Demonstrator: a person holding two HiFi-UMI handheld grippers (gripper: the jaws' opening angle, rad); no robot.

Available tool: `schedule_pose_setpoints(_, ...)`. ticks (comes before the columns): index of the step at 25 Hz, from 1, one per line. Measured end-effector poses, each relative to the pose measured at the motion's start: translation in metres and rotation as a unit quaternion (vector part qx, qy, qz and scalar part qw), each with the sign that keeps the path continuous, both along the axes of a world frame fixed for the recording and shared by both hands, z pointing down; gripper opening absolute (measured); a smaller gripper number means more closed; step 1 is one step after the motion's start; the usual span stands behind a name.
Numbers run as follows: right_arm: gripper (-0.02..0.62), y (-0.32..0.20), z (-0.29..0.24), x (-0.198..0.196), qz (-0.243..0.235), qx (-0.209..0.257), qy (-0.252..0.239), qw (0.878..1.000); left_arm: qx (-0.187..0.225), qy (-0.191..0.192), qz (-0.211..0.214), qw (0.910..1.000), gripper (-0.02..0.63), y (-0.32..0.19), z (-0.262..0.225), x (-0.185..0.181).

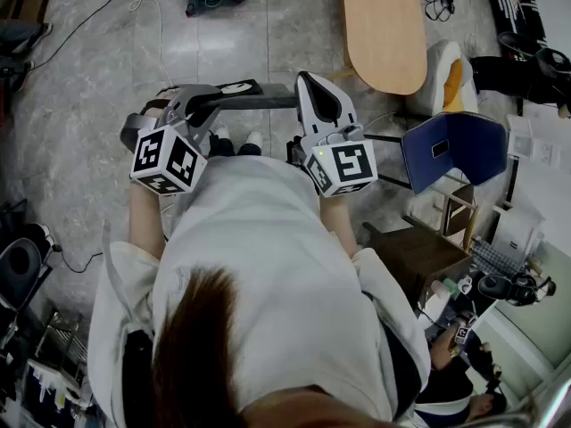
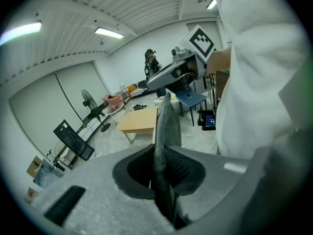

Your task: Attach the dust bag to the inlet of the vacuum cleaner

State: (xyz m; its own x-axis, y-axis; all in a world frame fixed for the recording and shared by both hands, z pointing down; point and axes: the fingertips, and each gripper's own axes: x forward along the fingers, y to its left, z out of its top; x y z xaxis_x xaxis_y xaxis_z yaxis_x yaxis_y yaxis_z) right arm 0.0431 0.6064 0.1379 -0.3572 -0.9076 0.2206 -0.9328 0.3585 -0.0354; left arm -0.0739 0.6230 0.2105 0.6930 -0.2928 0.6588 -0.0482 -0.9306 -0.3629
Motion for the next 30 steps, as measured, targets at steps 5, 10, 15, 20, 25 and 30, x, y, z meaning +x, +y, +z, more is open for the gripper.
schedule_pose_setpoints(5, 0.000, 0.000, 0.002, 0.005, -0.005, -0.006, -0.003, 1.000, -0.006, -0.001, -0.001, 1.0000, 0.038, 0.002, 0.003, 0.005)
schedule_pose_setpoints(10, 0.000, 0.004, 0.006, 0.011, -0.015, -0.010, -0.004, 1.000, -0.009, -0.006, -0.005, 0.9999, 0.038, 0.006, 0.008, 0.015)
schedule_pose_setpoints(15, 0.001, 0.005, 0.005, 0.023, -0.020, -0.006, -0.011, 1.000, -0.011, -0.001, -0.014, 0.9998, 0.038, 0.005, 0.004, 0.027)
schedule_pose_setpoints(20, 0.002, 0.013, 0.003, 0.041, -0.027, 0.013, -0.037, 0.999, -0.012, 0.014, -0.030, 0.9994, 0.038, 0.011, 0.003, 0.043)
schedule_pose_setpoints(25, 0.002, 0.015, 0.010, 0.055, -0.035, 0.005, -0.039, 0.999, -0.011, 0.014, -0.039, 0.9991, 0.038, 0.011, 0.006, 0.053)
schedule_pose_setpoints(30, 0.002, 0.001, 0.016, 0.060, -0.031, -0.001, -0.044, 0.999, -0.013, 0.005, -0.046, 0.9988, 0.038, -0.006, 0.012, 0.051)
